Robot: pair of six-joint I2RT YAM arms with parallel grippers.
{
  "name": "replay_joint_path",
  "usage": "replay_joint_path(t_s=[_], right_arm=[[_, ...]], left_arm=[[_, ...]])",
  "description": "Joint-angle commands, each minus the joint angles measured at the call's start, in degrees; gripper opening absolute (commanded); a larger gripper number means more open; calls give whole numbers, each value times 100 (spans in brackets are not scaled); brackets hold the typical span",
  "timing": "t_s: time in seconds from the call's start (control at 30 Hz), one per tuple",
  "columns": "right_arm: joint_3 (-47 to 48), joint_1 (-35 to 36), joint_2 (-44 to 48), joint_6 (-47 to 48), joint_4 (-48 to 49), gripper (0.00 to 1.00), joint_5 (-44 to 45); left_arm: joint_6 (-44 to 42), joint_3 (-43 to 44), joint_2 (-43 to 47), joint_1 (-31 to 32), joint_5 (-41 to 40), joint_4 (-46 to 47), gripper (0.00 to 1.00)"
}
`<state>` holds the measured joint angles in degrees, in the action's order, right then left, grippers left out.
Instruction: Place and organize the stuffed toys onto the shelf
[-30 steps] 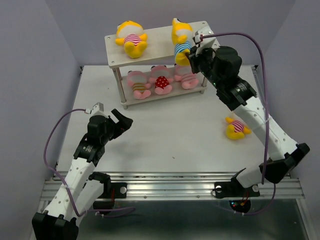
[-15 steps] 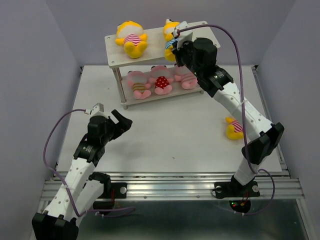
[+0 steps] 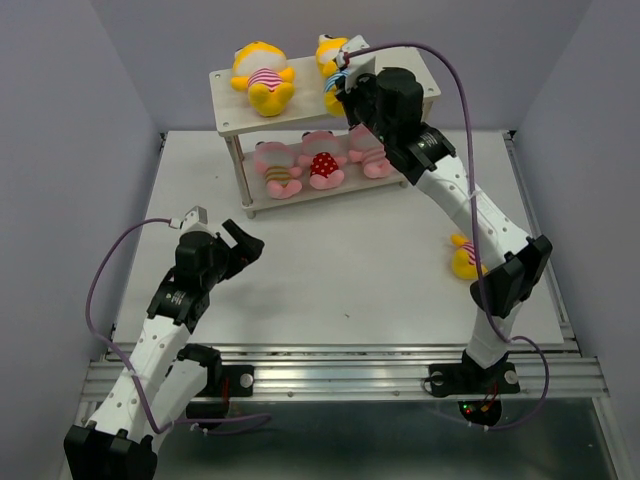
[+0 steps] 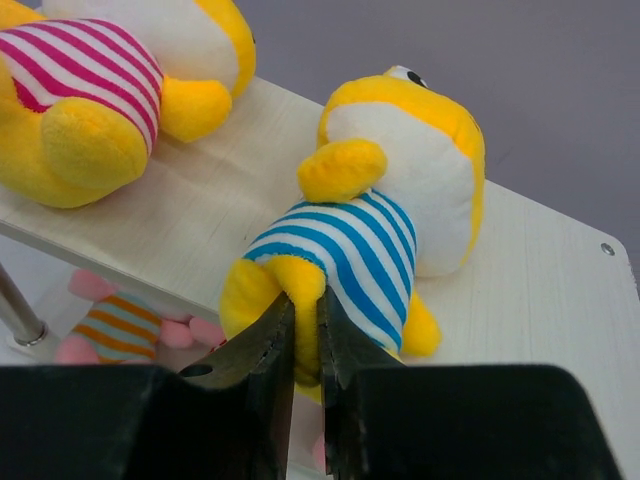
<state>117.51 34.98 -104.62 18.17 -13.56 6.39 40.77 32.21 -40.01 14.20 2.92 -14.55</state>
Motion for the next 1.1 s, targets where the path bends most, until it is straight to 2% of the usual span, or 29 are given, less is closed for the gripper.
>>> replay_joint_path(t_s=[0.0, 0.23, 0.33, 0.47, 0.73, 1.0, 1.07], right_arm=[[333, 44, -155, 134, 3, 18, 292], [395, 220, -322, 301, -6, 19, 125], [553, 333, -480, 292, -6, 24, 371], [694, 439, -621, 283, 117, 35, 924], [659, 606, -639, 160, 345, 36, 925], [668, 659, -621, 125, 407, 50, 1101], [668, 659, -586, 116, 442, 59, 1075]], left_arm=[[-105, 137, 55, 13, -98, 48, 99], [-105, 137, 72, 22, -90, 48, 99], [-105, 128, 81, 22, -98, 31, 99], [-105, 128, 99, 22, -98, 31, 99], [-122, 137, 63, 22, -116, 31, 99], [-122, 128, 72, 22, -107, 48, 99], [-122, 128, 46, 22, -99, 48, 99]])
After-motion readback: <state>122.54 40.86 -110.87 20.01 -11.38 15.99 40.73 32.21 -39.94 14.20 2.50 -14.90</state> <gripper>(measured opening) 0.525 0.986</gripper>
